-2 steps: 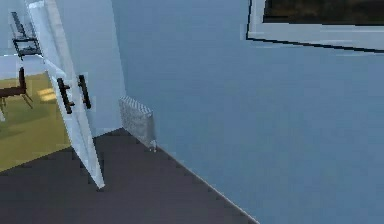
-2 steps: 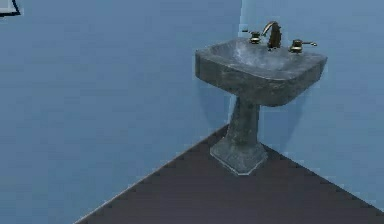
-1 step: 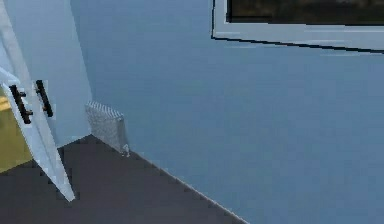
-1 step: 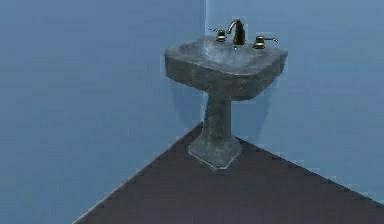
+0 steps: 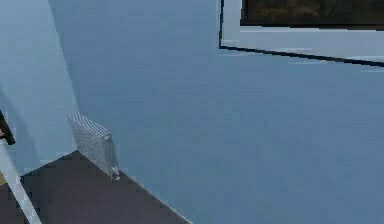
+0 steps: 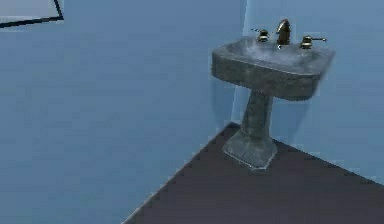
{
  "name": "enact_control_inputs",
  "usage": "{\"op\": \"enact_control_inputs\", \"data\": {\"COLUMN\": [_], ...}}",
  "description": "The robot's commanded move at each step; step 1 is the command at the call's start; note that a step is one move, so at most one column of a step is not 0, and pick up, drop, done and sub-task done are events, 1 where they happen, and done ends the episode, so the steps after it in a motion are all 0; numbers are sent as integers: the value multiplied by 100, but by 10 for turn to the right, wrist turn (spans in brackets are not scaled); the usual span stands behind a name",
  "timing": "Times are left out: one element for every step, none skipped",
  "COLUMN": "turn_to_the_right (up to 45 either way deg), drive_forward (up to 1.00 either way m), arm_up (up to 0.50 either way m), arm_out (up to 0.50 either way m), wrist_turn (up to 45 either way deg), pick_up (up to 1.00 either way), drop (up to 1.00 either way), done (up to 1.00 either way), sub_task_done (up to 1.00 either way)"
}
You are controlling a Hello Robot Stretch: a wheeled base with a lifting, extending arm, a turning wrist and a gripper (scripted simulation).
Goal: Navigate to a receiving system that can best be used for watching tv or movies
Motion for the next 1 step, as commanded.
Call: {"op": "enact_control_inputs", "data": {"turn_to_the_right": [-450], "drive_forward": [0], "arm_up": [0], "arm_out": [0], "wrist_turn": [0], "pick_up": [0], "drop": [0], "done": [0], "sub_task_done": [0]}}
